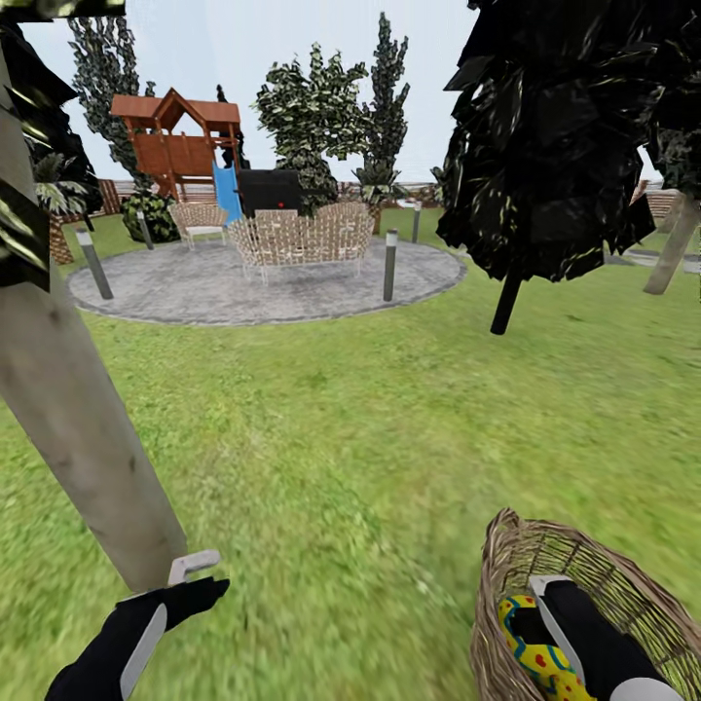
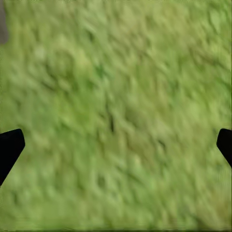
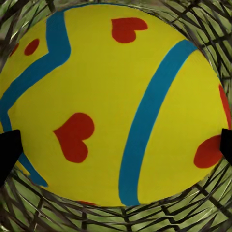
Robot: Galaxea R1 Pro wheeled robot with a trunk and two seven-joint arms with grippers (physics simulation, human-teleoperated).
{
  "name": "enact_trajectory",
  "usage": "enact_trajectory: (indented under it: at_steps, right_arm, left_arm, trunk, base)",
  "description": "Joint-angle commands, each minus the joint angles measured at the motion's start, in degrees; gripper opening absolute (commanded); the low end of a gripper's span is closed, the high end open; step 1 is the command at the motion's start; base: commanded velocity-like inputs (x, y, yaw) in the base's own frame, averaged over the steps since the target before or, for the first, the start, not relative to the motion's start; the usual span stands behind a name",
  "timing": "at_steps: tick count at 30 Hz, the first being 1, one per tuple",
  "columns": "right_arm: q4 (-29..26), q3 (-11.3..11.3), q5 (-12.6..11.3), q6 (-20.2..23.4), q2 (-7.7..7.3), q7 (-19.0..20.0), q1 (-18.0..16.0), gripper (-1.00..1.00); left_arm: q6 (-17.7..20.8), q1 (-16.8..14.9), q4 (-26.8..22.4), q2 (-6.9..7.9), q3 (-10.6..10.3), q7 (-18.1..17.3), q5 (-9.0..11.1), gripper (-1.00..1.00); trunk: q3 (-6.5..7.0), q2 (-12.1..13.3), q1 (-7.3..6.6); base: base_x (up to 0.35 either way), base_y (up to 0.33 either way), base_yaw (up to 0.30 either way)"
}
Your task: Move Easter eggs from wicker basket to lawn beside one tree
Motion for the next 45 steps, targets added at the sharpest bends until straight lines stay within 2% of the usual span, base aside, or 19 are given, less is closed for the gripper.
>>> enact_trajectory:
  at_steps: [1, 20, 23, 29, 45]
  right_arm:
    - [-0.09, -0.05, 0.03, 0.28, -0.12, -0.14, -0.01, -1.00]
    - [-0.09, -0.01, 0.13, 0.29, 0.25, -0.16, -0.01, -1.00]
    - [-0.09, -0.01, 0.19, 0.30, 0.26, -0.16, -0.01, -1.00]
    - [-0.09, -0.09, 0.05, 0.29, -0.21, -0.16, -0.01, -1.00]
    - [-0.09, -0.12, -0.52, 0.89, -0.35, -0.04, -0.01, -1.00]
  left_arm:
    - [0.36, -0.02, 0.13, 0.02, 0.17, -0.22, 0.13, 1.00]
    - [0.29, -0.02, -0.07, -0.02, 0.44, -0.19, 0.21, 1.00]
    - [0.33, -0.04, 0.20, -0.03, 0.12, -0.19, 0.09, 1.00]
    - [0.27, -0.02, 0.27, -0.04, 0.47, -0.19, 0.35, 1.00]
    - [0.27, -0.03, 0.38, -0.17, 0.17, -0.19, 0.22, 1.00]
  trunk:
    - [0.17, -0.01, -0.04]
    - [4.16, 0.24, -0.50]
    - [4.83, 0.28, -0.58]
    - [6.16, 0.36, -0.73]
    - [9.70, 0.57, -1.14]
  base:
    - [0.000, 0.000, 0.000]
    - [-0.001, 0.000, 0.000]
    - [-0.158, -0.241, 0.000]
    - [-0.012, -0.026, 0.000]
    - [0.000, 0.000, -0.043]
